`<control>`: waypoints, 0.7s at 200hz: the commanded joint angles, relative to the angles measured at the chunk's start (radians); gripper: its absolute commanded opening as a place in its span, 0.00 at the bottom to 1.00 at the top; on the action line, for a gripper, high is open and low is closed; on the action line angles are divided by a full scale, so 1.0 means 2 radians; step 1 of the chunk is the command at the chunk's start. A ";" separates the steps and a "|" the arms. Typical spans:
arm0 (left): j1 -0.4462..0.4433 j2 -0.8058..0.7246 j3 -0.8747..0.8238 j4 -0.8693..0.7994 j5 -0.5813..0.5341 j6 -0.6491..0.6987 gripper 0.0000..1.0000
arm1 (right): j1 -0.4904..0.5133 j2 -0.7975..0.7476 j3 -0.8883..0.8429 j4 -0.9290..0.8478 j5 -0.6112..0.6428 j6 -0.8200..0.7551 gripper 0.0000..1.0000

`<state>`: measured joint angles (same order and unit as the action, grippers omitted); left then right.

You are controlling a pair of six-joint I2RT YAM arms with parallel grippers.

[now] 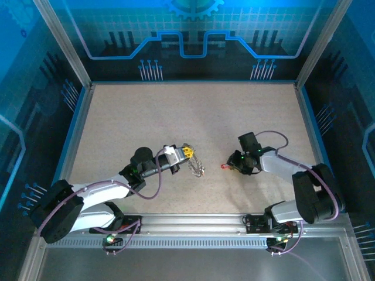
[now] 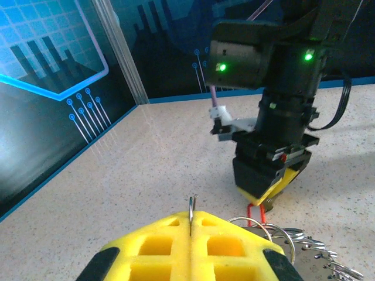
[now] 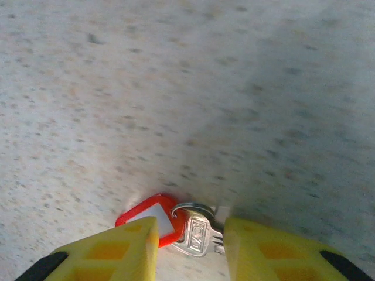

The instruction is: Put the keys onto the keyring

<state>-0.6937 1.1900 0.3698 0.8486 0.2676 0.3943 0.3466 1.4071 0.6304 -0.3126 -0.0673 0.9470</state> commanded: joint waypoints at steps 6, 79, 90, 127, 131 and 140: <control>0.000 -0.021 0.002 0.010 -0.014 0.009 0.00 | 0.018 0.015 0.029 0.002 0.016 -0.003 0.36; 0.002 -0.025 -0.004 0.009 -0.023 0.009 0.00 | 0.021 0.029 0.121 -0.155 0.042 0.013 0.41; 0.002 -0.021 -0.005 0.010 -0.025 0.011 0.00 | 0.040 0.039 0.150 -0.175 0.050 0.034 0.40; 0.002 -0.029 -0.012 0.012 -0.029 0.006 0.00 | 0.064 0.080 0.185 -0.205 0.081 0.099 0.43; 0.002 -0.029 -0.013 0.011 -0.029 0.008 0.00 | 0.065 0.087 0.190 -0.210 0.084 0.100 0.44; 0.002 -0.030 -0.015 0.011 -0.031 0.011 0.00 | 0.070 0.101 0.202 -0.221 0.092 0.106 0.44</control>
<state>-0.6930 1.1622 0.3504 0.8341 0.2222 0.3985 0.4667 1.5345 0.9852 -0.6369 0.0536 1.0676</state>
